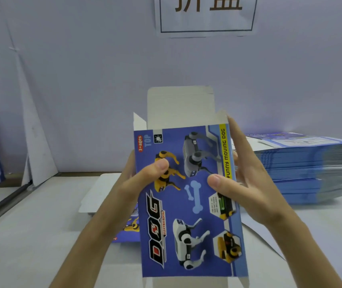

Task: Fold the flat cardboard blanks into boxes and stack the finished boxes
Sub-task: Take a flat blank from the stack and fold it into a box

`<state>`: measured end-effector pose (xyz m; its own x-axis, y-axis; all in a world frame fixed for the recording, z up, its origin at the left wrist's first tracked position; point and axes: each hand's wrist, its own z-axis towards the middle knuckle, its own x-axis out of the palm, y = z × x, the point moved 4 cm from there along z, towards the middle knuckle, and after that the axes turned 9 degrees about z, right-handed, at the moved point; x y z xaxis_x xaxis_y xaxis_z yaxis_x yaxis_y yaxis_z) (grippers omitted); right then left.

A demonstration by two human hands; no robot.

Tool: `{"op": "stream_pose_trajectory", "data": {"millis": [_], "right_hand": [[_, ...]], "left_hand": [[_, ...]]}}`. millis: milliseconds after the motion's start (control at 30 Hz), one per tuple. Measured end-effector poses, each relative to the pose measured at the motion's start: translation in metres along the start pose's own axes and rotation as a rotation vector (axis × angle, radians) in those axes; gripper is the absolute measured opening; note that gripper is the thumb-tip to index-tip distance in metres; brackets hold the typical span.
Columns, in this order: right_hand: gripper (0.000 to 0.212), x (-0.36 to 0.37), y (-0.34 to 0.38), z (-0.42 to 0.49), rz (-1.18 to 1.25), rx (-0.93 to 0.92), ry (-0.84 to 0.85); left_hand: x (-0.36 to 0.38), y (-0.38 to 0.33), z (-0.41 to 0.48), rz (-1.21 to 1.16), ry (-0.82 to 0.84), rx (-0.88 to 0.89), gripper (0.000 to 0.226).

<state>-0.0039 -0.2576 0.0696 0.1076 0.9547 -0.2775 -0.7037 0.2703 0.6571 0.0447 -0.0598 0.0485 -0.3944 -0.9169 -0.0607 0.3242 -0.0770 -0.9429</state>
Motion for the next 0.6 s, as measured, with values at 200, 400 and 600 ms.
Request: {"op": "stream_pose_trajectory", "data": {"millis": [200, 400, 600], "right_hand": [[0.062, 0.003, -0.003, -0.003, 0.110, 0.059, -0.013], [0.043, 0.009, 0.005, -0.002, 0.073, 0.005, -0.037], [0.032, 0.010, 0.007, -0.001, 0.168, 0.017, -0.052]], "left_hand": [[-0.002, -0.001, -0.003, -0.001, 0.061, -0.019, 0.057], [-0.005, -0.007, -0.004, -0.057, 0.021, 0.008, 0.071], [-0.004, -0.011, -0.006, -0.067, 0.047, 0.005, 0.068]]}}
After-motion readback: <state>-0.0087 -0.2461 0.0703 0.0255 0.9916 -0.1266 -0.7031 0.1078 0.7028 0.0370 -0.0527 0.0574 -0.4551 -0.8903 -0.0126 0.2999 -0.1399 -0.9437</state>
